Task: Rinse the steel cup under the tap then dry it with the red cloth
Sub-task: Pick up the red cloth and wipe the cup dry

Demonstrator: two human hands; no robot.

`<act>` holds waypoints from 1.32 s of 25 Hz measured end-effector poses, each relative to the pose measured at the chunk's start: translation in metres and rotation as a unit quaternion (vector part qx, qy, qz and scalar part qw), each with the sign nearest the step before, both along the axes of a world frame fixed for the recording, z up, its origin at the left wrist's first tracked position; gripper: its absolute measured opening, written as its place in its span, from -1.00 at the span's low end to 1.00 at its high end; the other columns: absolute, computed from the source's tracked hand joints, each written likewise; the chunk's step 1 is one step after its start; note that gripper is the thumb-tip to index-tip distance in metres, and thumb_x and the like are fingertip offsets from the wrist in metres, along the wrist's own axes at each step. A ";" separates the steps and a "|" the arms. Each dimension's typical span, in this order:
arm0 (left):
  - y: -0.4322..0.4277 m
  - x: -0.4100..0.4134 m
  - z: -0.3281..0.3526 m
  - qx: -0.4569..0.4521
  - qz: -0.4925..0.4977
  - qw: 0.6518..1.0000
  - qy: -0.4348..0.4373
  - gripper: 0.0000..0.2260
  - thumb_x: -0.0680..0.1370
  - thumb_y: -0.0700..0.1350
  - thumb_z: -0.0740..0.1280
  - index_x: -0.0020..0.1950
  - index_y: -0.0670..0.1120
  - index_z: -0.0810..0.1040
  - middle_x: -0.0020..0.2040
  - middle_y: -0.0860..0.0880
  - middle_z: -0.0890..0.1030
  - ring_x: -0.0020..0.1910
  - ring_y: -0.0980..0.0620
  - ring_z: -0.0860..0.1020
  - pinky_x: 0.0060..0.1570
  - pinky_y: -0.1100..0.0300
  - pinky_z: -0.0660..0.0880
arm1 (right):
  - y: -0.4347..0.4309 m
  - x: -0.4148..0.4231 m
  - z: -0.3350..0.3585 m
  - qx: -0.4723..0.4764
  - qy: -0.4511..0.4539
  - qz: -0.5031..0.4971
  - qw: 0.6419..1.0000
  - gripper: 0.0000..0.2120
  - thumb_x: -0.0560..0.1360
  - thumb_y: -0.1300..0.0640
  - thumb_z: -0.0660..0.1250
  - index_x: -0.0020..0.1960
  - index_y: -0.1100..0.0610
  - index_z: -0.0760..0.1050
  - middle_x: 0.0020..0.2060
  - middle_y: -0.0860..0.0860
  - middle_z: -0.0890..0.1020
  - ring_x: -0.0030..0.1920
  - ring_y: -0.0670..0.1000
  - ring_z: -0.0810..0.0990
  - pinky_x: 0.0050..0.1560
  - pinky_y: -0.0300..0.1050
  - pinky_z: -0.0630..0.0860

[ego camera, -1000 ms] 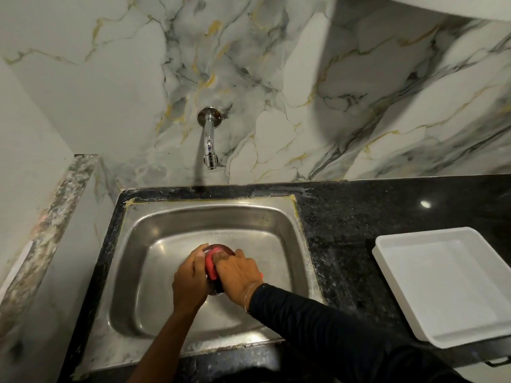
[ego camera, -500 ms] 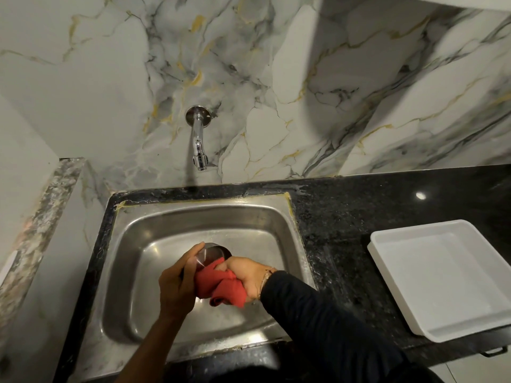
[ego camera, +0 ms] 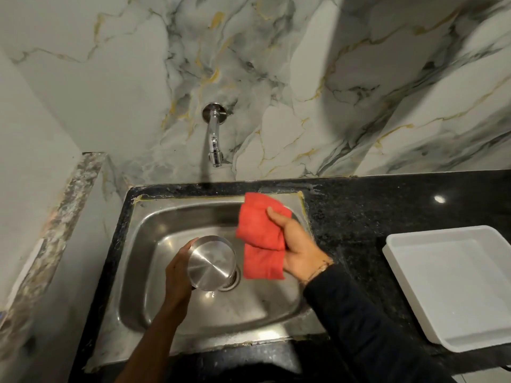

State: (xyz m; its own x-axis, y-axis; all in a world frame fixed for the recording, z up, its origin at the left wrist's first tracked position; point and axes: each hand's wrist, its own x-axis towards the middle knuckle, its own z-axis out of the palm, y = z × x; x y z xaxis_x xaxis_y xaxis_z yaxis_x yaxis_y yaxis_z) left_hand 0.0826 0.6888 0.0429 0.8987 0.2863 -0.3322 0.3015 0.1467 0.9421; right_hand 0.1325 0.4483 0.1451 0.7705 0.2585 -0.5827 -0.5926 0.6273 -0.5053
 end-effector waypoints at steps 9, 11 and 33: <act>-0.002 0.024 0.013 -0.025 -0.142 0.987 0.066 -0.65 0.76 0.06 0.25 0.02 0.40 0.79 0.07 0.19 0.82 0.08 0.23 0.77 -0.09 0.35 0.65 | 0.034 0.013 -0.044 -0.224 -0.200 0.215 0.929 -0.72 0.73 0.23 0.30 0.24 0.07 0.78 0.20 0.12 0.81 0.14 0.04 0.81 0.25 -0.09 0.72; 0.007 0.022 0.005 -0.027 -0.122 0.990 0.072 -0.69 0.73 0.12 0.27 0.02 0.36 0.80 0.03 0.17 0.83 0.00 0.20 0.79 -0.18 0.34 0.66 | 0.039 0.002 -0.053 -0.176 -0.170 0.185 0.952 -0.71 0.70 0.22 0.32 0.15 0.00 0.81 0.13 0.05 0.83 0.10 0.00 0.81 0.19 -0.12 0.73; -0.072 0.026 0.038 -0.141 0.339 0.930 0.016 -0.60 0.65 -0.01 0.28 0.49 0.02 0.60 0.39 -0.06 0.66 0.36 -0.16 0.65 0.36 -0.18 0.64 | 0.081 -0.031 -0.060 -0.199 -0.098 -0.065 0.973 -0.76 0.79 0.20 0.22 0.30 0.09 0.65 -0.01 0.35 0.69 0.03 0.33 0.69 0.24 0.24 0.65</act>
